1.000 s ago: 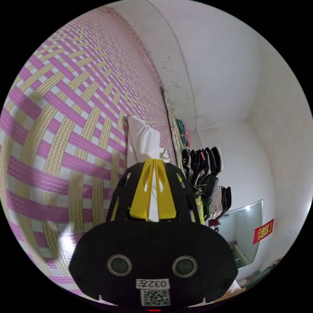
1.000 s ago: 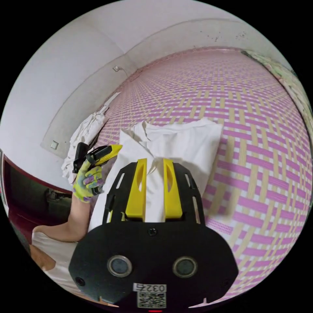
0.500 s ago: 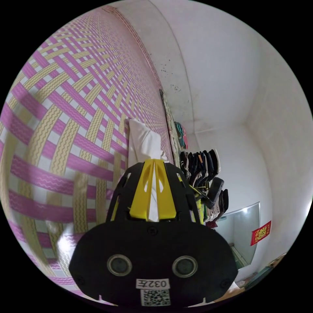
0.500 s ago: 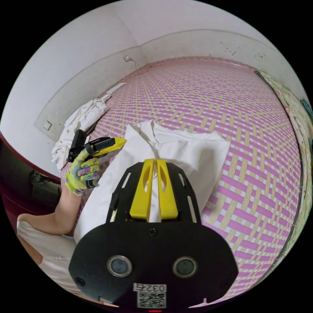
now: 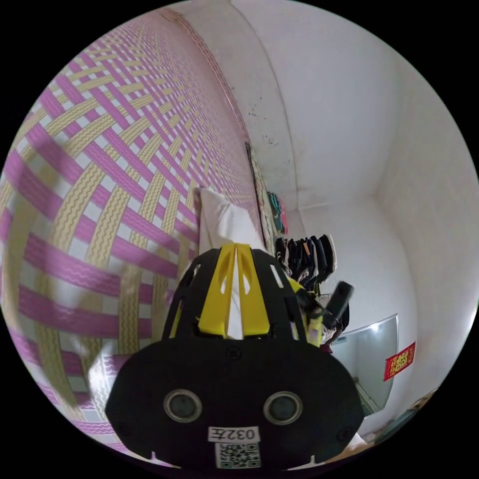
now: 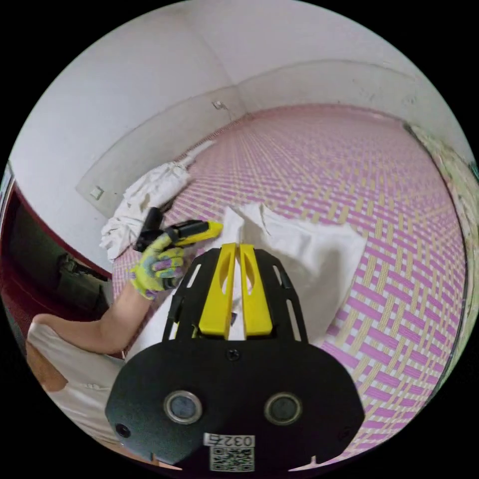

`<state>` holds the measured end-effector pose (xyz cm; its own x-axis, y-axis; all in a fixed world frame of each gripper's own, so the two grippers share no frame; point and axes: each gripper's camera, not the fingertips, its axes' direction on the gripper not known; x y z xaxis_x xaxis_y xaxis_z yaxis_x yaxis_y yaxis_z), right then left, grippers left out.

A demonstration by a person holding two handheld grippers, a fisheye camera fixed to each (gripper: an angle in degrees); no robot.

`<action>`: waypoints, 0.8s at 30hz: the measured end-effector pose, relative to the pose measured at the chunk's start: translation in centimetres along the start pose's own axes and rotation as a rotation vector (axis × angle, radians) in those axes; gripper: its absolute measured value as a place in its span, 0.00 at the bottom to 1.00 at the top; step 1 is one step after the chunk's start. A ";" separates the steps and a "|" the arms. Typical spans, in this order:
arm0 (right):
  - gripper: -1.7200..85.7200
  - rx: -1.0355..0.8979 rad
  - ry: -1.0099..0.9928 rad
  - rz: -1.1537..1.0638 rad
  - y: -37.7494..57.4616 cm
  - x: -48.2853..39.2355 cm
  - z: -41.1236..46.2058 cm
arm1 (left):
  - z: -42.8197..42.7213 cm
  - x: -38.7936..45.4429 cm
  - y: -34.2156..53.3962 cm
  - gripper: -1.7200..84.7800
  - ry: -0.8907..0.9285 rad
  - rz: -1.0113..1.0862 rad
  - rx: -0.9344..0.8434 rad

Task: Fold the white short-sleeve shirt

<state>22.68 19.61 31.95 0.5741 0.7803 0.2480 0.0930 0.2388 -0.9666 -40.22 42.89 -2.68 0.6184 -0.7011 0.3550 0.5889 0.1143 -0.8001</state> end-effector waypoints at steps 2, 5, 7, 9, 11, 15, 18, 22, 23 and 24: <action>0.01 0.055 0.069 0.028 0.3 0.1 -1.9 | -0.1 0.2 0.0 0.01 -0.003 0.001 0.006; 0.01 -0.046 0.078 0.201 0.8 5.4 -0.3 | 1.0 0.6 0.0 0.01 0.005 0.004 -0.034; 0.02 -0.136 0.033 0.323 2.1 9.6 1.8 | 2.5 1.4 0.0 0.01 -0.011 0.019 -0.092; 0.04 -0.147 0.052 0.371 3.1 10.9 2.1 | 3.3 2.0 0.1 0.01 -0.039 0.033 -0.123; 0.07 -0.118 0.031 0.373 3.9 11.1 1.5 | 3.8 2.4 0.1 0.01 -0.068 0.033 -0.133; 0.09 -0.060 -0.072 0.308 5.1 9.0 -0.2 | 4.2 3.1 0.1 0.01 -0.055 0.043 -0.136; 0.10 -0.089 -0.158 0.237 6.4 6.8 -0.8 | 4.5 4.5 0.0 0.01 -0.022 0.105 -0.145; 0.10 -0.172 -0.208 0.199 8.3 5.5 -0.1 | 6.5 6.1 0.1 0.01 -0.069 0.154 -0.231; 0.10 -0.185 -0.204 0.198 8.5 5.5 0.2 | 6.8 6.3 0.1 0.01 -0.059 0.161 -0.240; 0.10 -0.208 -0.196 0.198 8.7 5.5 0.8 | 7.3 6.7 0.2 0.01 -0.045 0.178 -0.256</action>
<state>25.97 26.48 24.93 0.4324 0.9007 0.0427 0.1705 -0.0352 -0.9847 -32.11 43.35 3.06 0.7257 -0.6538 0.2144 0.3226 0.0480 -0.9453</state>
